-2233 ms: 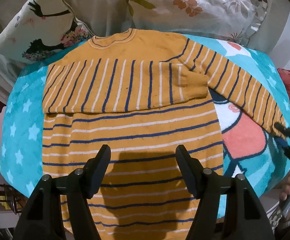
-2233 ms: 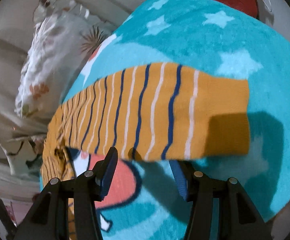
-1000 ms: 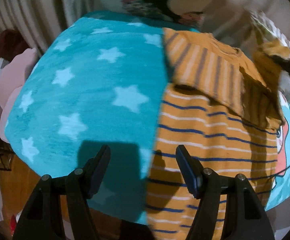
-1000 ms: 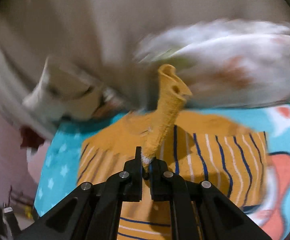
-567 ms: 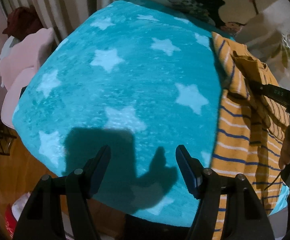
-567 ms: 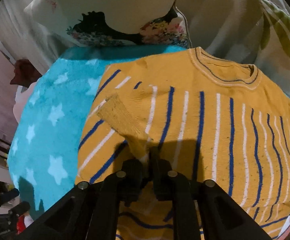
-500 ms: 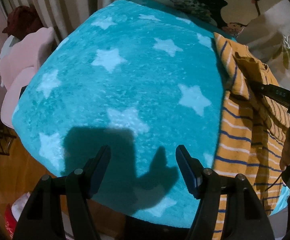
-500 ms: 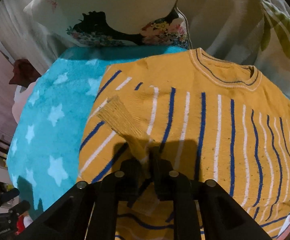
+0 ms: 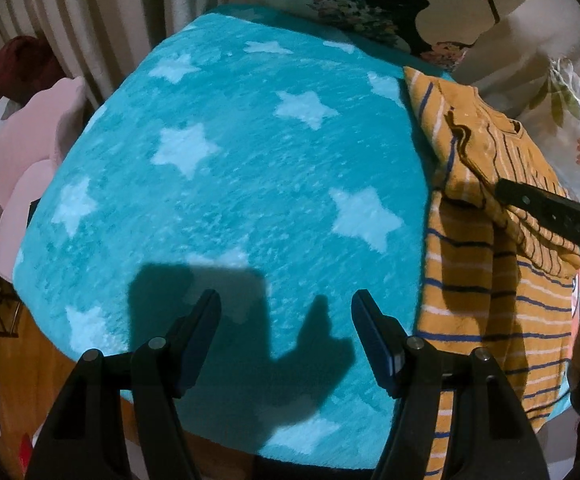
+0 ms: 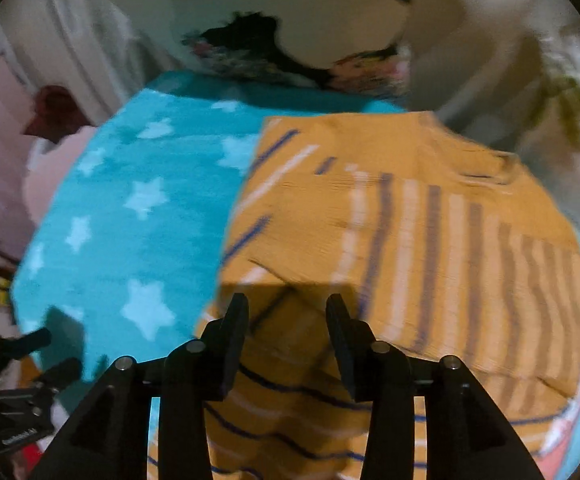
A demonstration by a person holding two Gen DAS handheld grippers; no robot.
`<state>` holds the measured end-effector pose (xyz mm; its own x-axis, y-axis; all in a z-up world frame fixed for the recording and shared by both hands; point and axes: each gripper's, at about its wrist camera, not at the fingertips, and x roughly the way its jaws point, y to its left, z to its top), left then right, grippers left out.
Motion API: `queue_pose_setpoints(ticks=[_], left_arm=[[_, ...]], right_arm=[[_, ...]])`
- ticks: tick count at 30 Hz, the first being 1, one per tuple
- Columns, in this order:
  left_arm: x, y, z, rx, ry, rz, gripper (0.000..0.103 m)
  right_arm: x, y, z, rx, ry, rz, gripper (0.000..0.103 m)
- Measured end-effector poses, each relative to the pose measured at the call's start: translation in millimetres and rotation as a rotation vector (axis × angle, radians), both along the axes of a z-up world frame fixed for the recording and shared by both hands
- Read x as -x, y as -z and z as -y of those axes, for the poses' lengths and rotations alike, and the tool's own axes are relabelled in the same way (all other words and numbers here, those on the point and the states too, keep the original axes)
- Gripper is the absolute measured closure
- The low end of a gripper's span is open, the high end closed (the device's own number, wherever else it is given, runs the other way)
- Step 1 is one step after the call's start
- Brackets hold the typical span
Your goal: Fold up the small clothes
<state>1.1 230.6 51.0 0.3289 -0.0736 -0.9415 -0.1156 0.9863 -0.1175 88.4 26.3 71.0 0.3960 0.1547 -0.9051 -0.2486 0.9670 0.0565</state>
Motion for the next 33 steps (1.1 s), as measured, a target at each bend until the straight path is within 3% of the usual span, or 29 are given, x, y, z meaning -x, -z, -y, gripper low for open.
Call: queue_pose_setpoints(ticks=[4,10,24,33], left_arm=[[1.1,-3.1,9.9,-0.007,0.007,0.009,0.036],[14.8,-8.2,39.0,-0.026,0.011,0.013,0.036],[74.7,-23.8,148.1,-0.049,0.076,0.069,0.036],[96.5,-28.8,167.4,-0.086,0.053,0.077,0.036]], right_arm=[[15.2,-8.4,17.8,0.087,0.064,0.014,0.048],[40.8,-12.6,49.3,0.165,0.1,0.032,0.047],[118.1,-34.3,159.1,0.244,0.212,0.14,0.04],[147.6,-44.0,206.8,0.245,0.261,0.164,0.04]])
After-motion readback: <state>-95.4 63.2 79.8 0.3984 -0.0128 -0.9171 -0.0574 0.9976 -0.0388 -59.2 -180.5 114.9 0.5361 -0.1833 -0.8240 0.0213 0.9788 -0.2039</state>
